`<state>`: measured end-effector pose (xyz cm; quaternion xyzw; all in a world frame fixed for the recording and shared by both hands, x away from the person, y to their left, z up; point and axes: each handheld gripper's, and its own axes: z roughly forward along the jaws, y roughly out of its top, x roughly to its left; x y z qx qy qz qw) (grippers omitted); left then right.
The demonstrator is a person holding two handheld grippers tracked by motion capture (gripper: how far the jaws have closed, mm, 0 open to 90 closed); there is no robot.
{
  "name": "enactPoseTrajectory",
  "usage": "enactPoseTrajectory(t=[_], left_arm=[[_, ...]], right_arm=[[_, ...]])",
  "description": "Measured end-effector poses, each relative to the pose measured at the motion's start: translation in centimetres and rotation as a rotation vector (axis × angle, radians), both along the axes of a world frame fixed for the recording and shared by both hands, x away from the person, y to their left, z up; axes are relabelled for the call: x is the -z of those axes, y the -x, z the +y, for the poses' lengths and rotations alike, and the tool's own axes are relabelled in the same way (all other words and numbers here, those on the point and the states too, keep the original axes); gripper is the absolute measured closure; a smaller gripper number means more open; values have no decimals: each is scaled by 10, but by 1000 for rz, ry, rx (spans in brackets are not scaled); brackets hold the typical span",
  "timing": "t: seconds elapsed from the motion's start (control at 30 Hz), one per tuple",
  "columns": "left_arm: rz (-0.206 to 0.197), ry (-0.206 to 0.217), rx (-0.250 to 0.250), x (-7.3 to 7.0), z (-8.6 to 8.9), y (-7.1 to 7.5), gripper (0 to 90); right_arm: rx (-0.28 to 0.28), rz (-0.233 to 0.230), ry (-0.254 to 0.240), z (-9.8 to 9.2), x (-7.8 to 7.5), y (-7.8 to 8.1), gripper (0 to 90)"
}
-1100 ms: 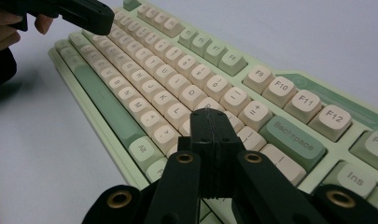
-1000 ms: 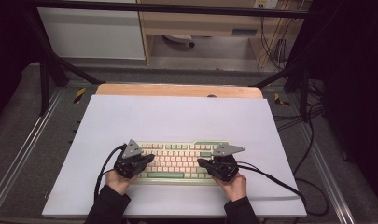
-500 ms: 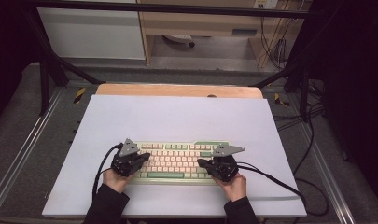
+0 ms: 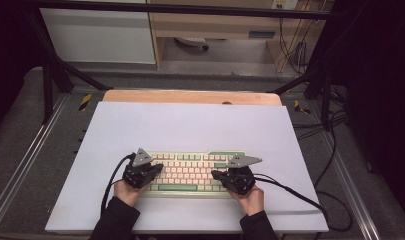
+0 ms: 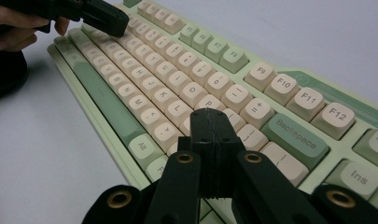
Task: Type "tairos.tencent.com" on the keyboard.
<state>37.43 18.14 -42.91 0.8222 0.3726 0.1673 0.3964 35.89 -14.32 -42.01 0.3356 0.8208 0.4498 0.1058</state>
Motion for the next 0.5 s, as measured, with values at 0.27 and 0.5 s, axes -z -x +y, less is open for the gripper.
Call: enactPoseTrajectory(t=[0.27,0.5], left_arm=[[-2,-20,2,3,-3,0,900],[-18,11,7,-4,2,3,900]], right_arm=[[0,3,-1,0,0,0,900],[-2,2,-6,1,0,0,900]])
